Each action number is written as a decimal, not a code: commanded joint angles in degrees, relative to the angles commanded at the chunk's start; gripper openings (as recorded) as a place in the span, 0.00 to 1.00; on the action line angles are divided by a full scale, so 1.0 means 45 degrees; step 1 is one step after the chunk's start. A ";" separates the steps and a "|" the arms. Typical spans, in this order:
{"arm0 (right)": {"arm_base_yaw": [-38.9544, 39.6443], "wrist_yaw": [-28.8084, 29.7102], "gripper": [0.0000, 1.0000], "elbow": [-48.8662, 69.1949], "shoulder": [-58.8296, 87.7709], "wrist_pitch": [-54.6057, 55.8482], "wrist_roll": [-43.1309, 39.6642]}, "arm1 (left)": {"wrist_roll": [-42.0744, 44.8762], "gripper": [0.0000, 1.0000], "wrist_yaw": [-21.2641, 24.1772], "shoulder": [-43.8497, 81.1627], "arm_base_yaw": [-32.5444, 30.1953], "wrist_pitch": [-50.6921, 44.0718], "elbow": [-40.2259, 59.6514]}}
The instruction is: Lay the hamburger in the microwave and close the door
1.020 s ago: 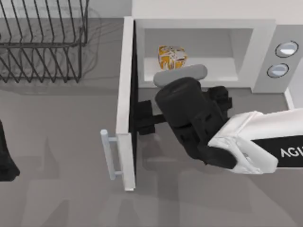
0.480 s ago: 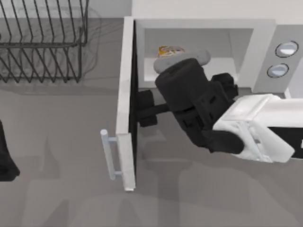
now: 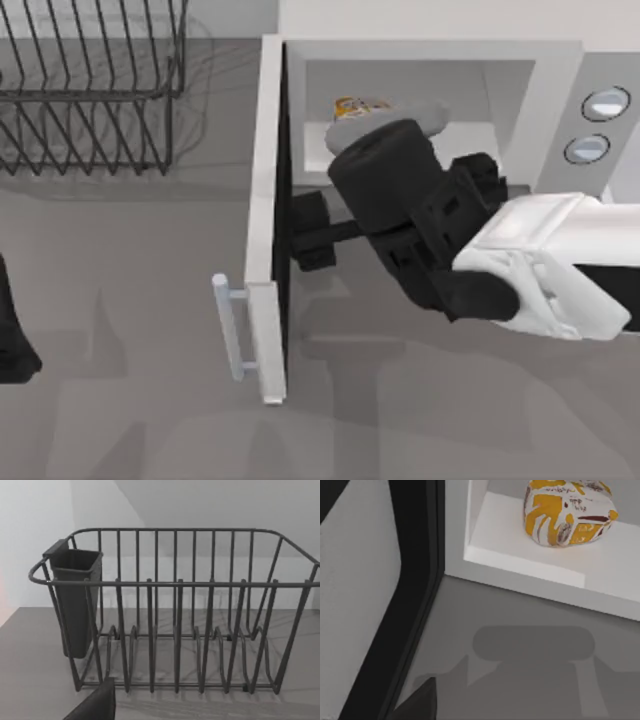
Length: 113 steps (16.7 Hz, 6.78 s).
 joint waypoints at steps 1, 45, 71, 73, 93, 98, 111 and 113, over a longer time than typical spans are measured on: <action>0.0000 0.0000 1.00 0.0000 0.0000 0.0000 0.0000 | 0.0000 1.00 0.0000 0.0000 0.0000 0.0000 0.0000; -1.0737 -0.6950 1.00 -1.3378 -2.2342 0.0321 -0.4349 | 0.0000 0.10 0.0000 0.0000 0.0000 0.0000 0.0000; -1.0737 -0.6950 1.00 -1.3378 -2.2342 0.0321 -0.4349 | 0.0022 0.00 -0.0604 0.1973 -0.0599 0.2335 -0.0319; -1.0737 -0.6950 1.00 -1.3378 -2.2342 0.0321 -0.4349 | 0.0032 0.00 0.0123 0.2860 0.0122 0.3379 -0.0482; -1.0737 -0.6950 1.00 -1.3378 -2.2342 0.0321 -0.4349 | 0.0090 0.00 0.0319 0.6149 0.0309 0.5754 0.0455; -1.0737 -0.6950 1.00 -1.3378 -2.2342 0.0321 -0.4349 | 0.0092 0.00 -0.0126 0.6158 -0.0136 0.5552 0.0669; -1.0737 -0.6950 1.00 -1.3378 -2.2342 0.0321 -0.4349 | -0.3031 0.00 -0.2891 1.0976 -0.4352 -0.1665 0.6057; -1.0737 -0.6950 1.00 -1.3378 -2.2342 0.0321 -0.4349 | -0.3680 0.00 -0.3473 1.1900 -0.5258 -0.3508 0.7247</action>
